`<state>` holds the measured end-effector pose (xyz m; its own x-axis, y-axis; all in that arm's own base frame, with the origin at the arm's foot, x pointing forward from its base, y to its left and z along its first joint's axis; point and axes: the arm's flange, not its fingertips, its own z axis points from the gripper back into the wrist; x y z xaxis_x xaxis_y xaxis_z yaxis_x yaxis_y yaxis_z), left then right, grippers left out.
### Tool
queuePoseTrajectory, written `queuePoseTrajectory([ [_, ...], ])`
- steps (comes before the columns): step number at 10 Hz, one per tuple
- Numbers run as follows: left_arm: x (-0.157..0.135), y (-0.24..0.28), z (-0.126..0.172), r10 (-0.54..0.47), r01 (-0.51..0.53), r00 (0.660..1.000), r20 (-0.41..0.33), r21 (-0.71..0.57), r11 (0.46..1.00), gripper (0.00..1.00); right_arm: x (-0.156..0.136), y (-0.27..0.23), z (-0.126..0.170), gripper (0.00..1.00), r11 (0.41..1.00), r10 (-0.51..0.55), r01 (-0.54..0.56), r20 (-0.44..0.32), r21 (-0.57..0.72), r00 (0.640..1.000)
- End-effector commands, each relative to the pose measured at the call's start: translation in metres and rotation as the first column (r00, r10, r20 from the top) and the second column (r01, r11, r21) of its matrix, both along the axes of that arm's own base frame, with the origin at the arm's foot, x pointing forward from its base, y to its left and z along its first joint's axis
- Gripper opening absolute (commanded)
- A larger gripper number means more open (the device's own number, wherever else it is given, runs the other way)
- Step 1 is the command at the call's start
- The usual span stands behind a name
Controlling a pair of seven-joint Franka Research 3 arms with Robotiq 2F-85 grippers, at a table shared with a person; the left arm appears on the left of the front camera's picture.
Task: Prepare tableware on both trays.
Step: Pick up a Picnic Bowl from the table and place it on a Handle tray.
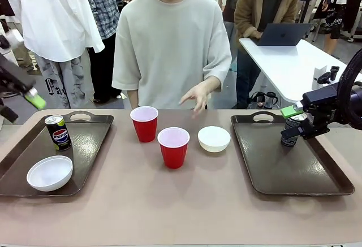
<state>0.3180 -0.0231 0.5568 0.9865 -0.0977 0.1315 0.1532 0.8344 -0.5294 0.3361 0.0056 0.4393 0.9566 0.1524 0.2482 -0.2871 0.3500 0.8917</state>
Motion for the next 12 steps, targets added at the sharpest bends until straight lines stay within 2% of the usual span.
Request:
queuePoseTrajectory([
  [1,-0.015,0.023,0.015,0.053,-0.047,0.998,0.017,-0.232,0.972,1.0,0.0,0.0,-0.001,1.0,1.0,0.0,0.0,0.008,0.022,1.0],
  [3,-0.029,0.051,0.014,0.13,-0.08,0.988,0.087,-0.431,0.899,1.0,0.0,0.0,-0.001,1.0,1.0,0.0,0.0,0.008,0.022,1.0],
  [4,-0.028,0.065,-0.001,0.153,-0.103,0.986,0.063,-0.489,0.866,1.0,0.0,0.0,-0.001,1.0,1.0,0.0,0.0,0.008,0.022,1.0],
  [5,-0.027,0.073,-0.017,0.179,-0.143,0.984,0.028,-0.48,0.865,1.0,0.0,0.0,-0.001,1.0,1.0,0.0,0.0,0.008,0.022,1.0],
  [6,-0.028,0.059,0.026,0.152,-0.121,0.987,0.042,-0.424,0.898,1.0,0.0,0.0,-0.001,1.0,1.0,0.0,0.0,0.008,0.022,1.0],
  [12,-0.028,0.059,0.026,0.152,-0.121,0.987,0.042,-0.424,0.898,1.0,0.0,0.0,-0.001,1.0,1.0,0.0,0.0,0.008,0.022,1.0],
])
